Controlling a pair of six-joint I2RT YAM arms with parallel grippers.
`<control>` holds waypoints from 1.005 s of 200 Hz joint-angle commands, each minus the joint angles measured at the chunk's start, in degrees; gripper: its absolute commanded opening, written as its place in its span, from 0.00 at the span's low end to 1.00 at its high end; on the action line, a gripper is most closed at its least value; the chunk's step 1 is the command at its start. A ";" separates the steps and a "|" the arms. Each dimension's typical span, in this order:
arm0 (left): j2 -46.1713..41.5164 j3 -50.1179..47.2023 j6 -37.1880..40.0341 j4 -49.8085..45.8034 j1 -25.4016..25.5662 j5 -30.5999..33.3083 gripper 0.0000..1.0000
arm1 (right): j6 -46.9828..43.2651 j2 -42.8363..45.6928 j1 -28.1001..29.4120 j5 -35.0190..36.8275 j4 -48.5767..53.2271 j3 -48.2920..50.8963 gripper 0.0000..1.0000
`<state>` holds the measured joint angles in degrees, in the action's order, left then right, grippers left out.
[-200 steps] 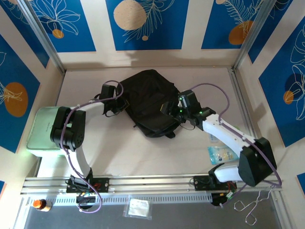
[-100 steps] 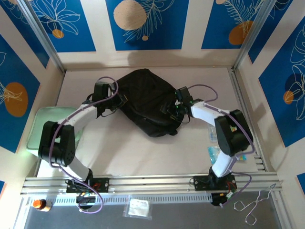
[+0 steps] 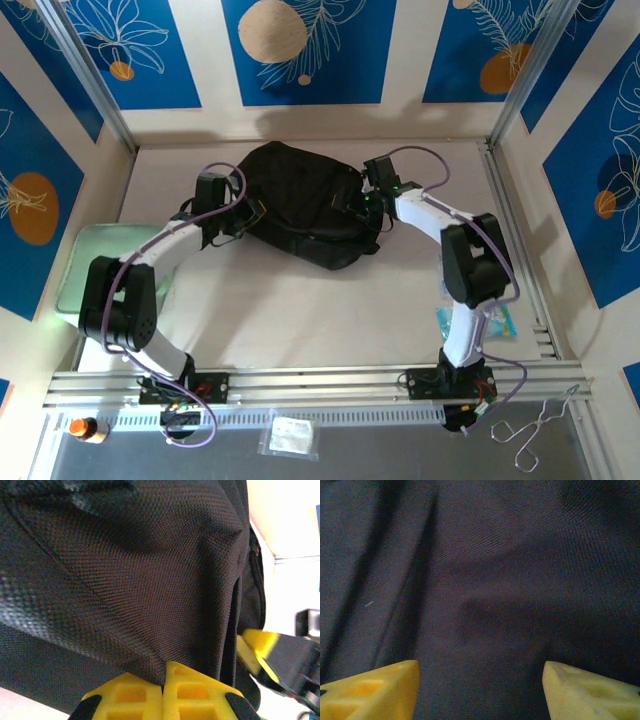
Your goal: Pack the student bag
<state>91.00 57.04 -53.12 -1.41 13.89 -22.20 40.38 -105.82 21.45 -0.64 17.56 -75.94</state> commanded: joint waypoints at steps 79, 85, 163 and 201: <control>2.16 0.09 -1.19 5.44 0.88 -3.23 0.00 | 8.80 11.84 20.22 17.51 20.40 -0.98 0.67; 2.17 0.07 -1.19 5.51 0.88 -3.29 0.00 | 9.86 11.30 21.25 17.34 19.55 -1.06 0.67; 1.56 0.18 -1.20 5.65 0.88 -3.42 0.00 | 19.37 -0.10 26.35 21.44 23.68 -12.10 0.63; 1.63 0.09 -1.00 5.45 0.88 -3.36 0.00 | 19.85 -3.21 25.83 20.65 25.15 -15.35 0.63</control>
<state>92.86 57.04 -54.19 1.30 14.15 -22.72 58.08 -107.66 47.57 18.96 39.55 -88.95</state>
